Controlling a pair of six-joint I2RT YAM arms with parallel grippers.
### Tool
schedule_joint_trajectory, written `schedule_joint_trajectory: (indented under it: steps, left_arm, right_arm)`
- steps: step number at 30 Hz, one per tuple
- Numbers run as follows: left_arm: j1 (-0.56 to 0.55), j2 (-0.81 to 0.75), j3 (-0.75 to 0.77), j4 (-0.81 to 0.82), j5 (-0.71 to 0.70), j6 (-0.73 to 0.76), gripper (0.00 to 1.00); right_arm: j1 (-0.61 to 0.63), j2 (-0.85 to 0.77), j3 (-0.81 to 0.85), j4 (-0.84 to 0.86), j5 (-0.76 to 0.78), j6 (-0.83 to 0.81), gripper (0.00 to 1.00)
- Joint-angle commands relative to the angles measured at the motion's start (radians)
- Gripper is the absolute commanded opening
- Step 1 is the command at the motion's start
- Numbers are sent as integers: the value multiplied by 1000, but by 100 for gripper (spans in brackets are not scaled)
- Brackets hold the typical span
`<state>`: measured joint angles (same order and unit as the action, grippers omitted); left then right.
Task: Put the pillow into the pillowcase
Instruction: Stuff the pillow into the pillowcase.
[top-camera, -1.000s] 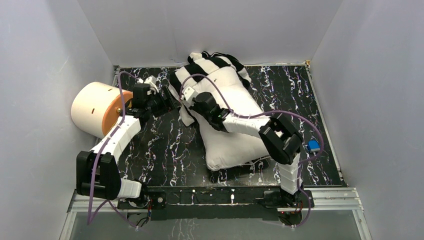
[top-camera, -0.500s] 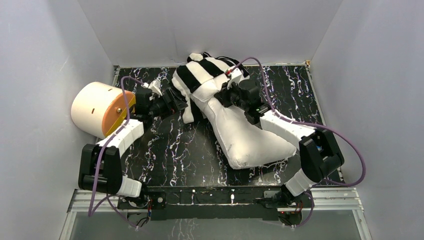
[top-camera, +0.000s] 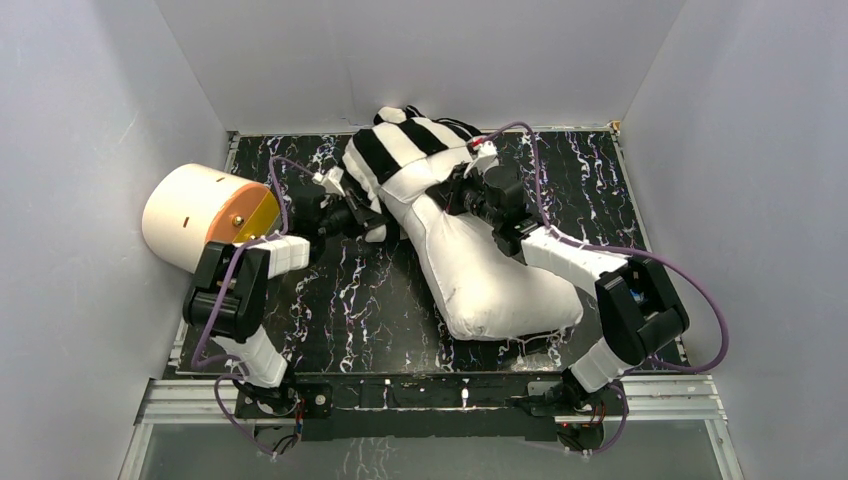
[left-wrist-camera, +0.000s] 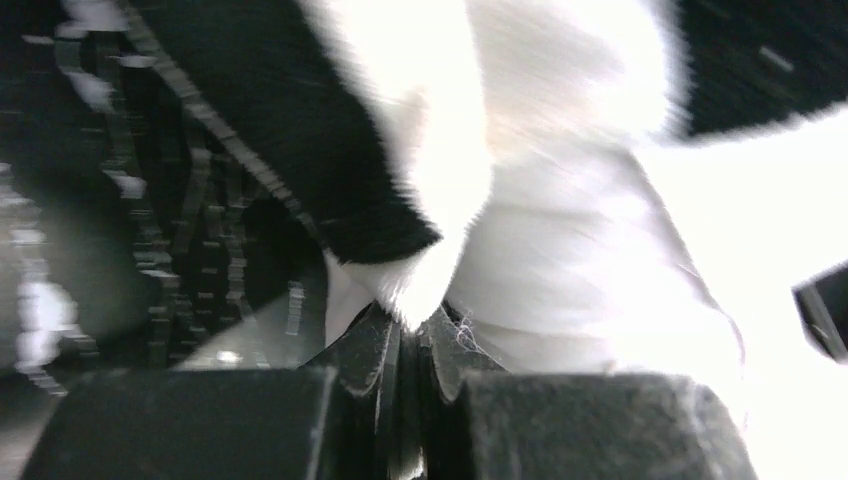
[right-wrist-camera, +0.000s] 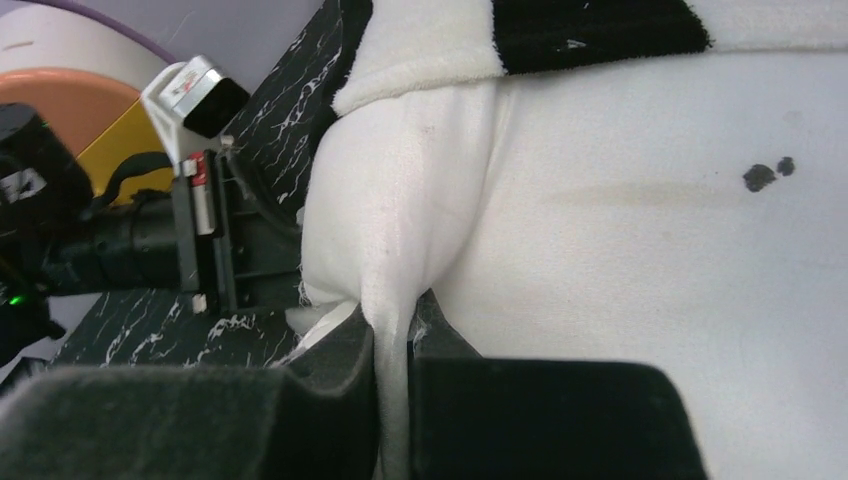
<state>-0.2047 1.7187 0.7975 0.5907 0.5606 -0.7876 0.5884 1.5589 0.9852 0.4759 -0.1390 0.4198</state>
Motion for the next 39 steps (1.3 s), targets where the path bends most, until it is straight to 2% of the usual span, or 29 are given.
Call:
schedule_joint_trajectory:
  steps: [1, 5, 8, 12, 16, 19, 21, 24, 28, 32, 34, 35, 37, 38, 39]
  left_arm:
    - [-141, -174, -24, 34, -10, 31, 0]
    - [-324, -242, -43, -14, -118, 97, 0]
    - [-338, -288, -45, -40, -174, 108, 0]
    - [-337, -361, 68, -166, -252, 197, 0]
    - [-337, -401, 234, -267, -180, 239, 0]
    - [-337, -433, 369, -358, -75, 239, 0]
    - [-339, -450, 447, -393, -20, 219, 0]
    - [-338, -434, 555, -430, 23, 203, 0]
    - [-338, -337, 662, -481, 34, 201, 0]
    - [-337, -201, 674, -526, -14, 255, 0]
    - [-334, -125, 702, -557, -46, 308, 7]
    - [-330, -88, 736, -596, -67, 337, 14]
    - [-321, -14, 833, -710, -109, 398, 33]
    - [-318, 10, 888, -768, -129, 424, 43]
    - [-315, 24, 933, -823, -149, 445, 49]
  right_arm:
    - [-19, 13, -4, 187, 169, 94, 0]
    - [-25, 68, -17, 225, 249, 139, 0]
    - [-24, 81, -17, 219, 273, 145, 0]
    - [-26, 45, -9, 148, 301, 129, 0]
    - [-33, -15, 86, -7, 205, 170, 0]
    - [-32, -59, 259, -273, -21, 185, 0]
    - [-32, -107, 305, -355, -121, 230, 0]
    - [-33, -175, 265, -320, -153, 297, 0]
    - [-61, -138, 231, -346, -141, 301, 0]
    - [-107, -36, 143, -280, -142, 280, 16]
    - [-139, 50, 149, -277, -151, 229, 23]
    - [-162, 98, 175, -307, -137, 201, 28]
    - [-226, 179, 247, -403, -118, 163, 39]
    - [-260, 205, 282, -458, -109, 130, 48]
    - [-288, 220, 326, -526, -102, 112, 55]
